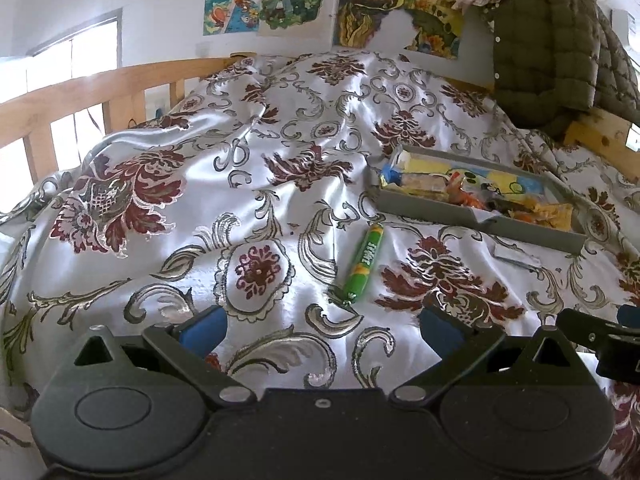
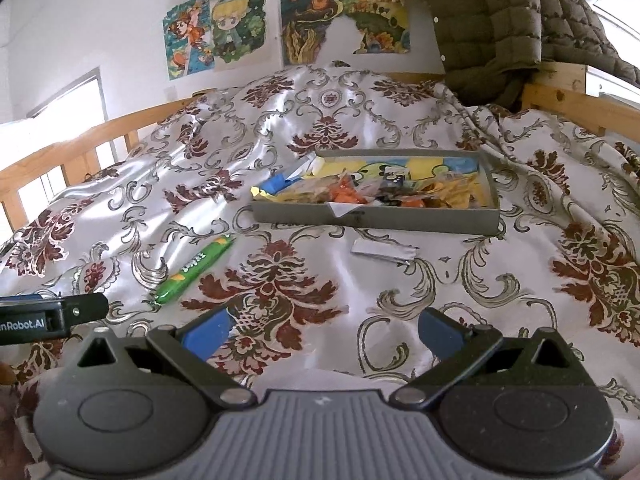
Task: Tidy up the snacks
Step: 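Move both tools back toward the green snack stick and white wrapped bar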
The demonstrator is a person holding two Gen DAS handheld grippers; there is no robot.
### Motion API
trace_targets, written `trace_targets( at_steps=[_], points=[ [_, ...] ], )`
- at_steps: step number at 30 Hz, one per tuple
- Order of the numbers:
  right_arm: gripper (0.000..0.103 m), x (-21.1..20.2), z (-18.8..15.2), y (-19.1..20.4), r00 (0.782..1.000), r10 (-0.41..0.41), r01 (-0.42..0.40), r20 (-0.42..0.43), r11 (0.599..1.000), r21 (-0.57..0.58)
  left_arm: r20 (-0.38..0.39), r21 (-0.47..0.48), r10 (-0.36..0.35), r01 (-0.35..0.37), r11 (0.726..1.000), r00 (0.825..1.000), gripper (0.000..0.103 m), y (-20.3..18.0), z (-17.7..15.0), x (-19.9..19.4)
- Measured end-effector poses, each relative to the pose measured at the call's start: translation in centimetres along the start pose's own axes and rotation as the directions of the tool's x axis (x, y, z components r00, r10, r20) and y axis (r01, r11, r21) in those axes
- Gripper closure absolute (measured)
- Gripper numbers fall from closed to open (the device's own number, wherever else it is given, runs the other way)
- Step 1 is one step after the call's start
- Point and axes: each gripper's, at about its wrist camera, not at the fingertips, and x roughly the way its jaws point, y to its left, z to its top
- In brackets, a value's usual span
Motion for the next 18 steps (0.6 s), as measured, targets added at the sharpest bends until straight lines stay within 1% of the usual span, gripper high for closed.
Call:
trace_targets(
  at_steps=[7,18],
  points=[
    [0.000,0.05,0.00,-0.03,1.000,0.006,-0.006,-0.002,1.000,0.002,-0.006,0.021,-0.002,0.003,1.000,1.000,0.001,-0.34,-0.11,0.09],
    [0.000,0.18,-0.06,0.29,1.000,0.015,-0.014,-0.009,1.000,0.014,-0.016,0.016,0.007,-0.007,1.000,1.000,0.001,-0.46,-0.11,0.55]
  ],
)
